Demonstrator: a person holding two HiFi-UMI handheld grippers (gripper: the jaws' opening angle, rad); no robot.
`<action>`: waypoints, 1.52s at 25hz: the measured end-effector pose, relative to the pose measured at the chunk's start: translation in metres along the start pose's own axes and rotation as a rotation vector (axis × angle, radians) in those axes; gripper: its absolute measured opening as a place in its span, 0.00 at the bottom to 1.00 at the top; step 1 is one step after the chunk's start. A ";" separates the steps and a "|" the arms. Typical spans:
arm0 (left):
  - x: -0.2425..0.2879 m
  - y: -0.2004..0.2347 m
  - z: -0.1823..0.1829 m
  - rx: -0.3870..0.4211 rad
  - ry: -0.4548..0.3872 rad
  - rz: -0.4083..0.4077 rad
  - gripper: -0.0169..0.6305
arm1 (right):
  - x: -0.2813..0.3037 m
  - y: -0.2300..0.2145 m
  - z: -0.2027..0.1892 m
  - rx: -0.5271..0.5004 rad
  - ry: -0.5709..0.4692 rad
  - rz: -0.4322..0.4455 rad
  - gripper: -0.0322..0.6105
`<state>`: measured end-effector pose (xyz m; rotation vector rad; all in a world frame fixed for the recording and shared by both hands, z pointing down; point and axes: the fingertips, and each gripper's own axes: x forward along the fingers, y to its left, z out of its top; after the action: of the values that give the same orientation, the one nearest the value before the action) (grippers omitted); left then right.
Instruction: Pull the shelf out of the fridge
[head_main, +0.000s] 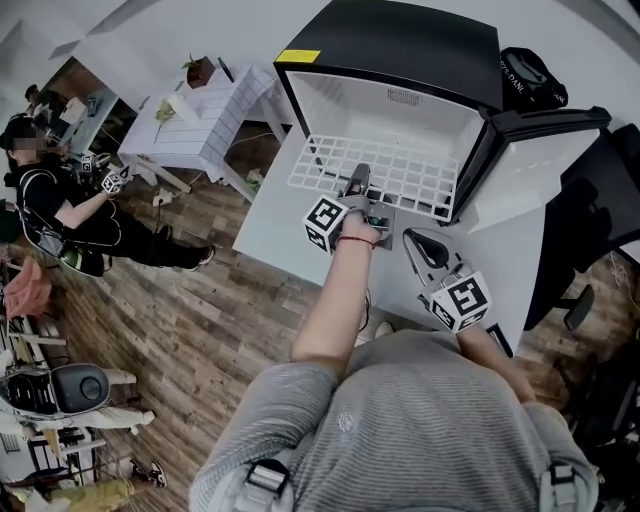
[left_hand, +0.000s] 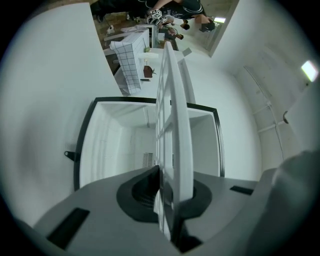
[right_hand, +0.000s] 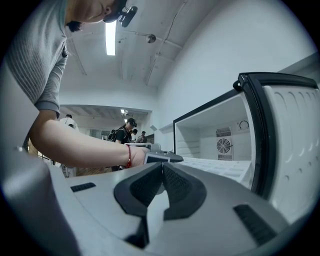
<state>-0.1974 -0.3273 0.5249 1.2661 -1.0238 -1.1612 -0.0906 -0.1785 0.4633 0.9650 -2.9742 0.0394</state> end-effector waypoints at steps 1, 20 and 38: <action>-0.007 0.004 0.000 0.025 0.005 0.004 0.08 | -0.001 0.002 0.000 -0.004 0.001 0.005 0.07; -0.067 -0.025 -0.009 0.033 -0.076 -0.064 0.08 | -0.043 0.025 0.040 -0.025 -0.053 0.055 0.07; -0.155 -0.100 -0.036 0.073 -0.417 -0.169 0.08 | -0.114 0.035 0.068 -0.024 -0.103 0.231 0.07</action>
<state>-0.1924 -0.1640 0.4316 1.2102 -1.2897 -1.5746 -0.0193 -0.0855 0.3920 0.6355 -3.1568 -0.0453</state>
